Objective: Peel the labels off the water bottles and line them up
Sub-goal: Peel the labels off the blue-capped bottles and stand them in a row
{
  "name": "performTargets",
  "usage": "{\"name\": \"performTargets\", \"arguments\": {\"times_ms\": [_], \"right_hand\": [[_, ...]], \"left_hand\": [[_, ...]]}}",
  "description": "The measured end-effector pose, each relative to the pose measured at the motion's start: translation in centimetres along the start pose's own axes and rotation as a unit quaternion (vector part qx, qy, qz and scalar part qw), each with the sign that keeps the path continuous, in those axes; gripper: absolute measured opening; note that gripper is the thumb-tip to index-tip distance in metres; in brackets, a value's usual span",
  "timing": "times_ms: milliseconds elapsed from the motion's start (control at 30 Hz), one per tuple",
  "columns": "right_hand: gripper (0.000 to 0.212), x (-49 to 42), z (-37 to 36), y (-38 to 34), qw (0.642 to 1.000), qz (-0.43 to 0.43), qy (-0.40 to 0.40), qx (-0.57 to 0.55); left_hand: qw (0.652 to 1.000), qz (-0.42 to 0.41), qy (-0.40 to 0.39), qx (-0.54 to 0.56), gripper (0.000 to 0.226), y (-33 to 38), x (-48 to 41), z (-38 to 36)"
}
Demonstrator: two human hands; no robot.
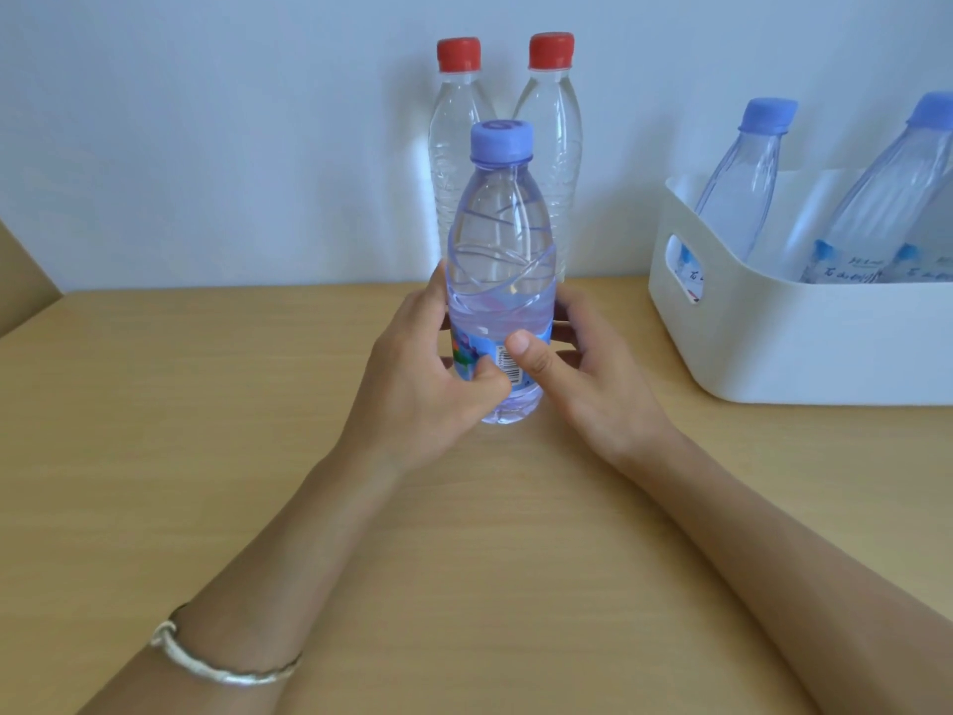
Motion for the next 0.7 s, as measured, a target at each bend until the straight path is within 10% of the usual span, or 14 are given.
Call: {"name": "performTargets", "arguments": {"times_ms": [700], "right_hand": [[0.041, -0.2, -0.4, 1.3, 0.998, -0.031, -0.048, -0.023]], "left_hand": [[0.998, -0.012, -0.015, 0.063, 0.056, 1.0, 0.5, 0.3]]}}
Point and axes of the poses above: each hand's wrist, its own x-axis away from the middle knuckle, its own z-axis out of the back of the hand, y = z × x, the point moved 9 cm from there along -x, towards the middle knuckle, and after that the axes turned 2 degrees about x, right-handed, at the moved point
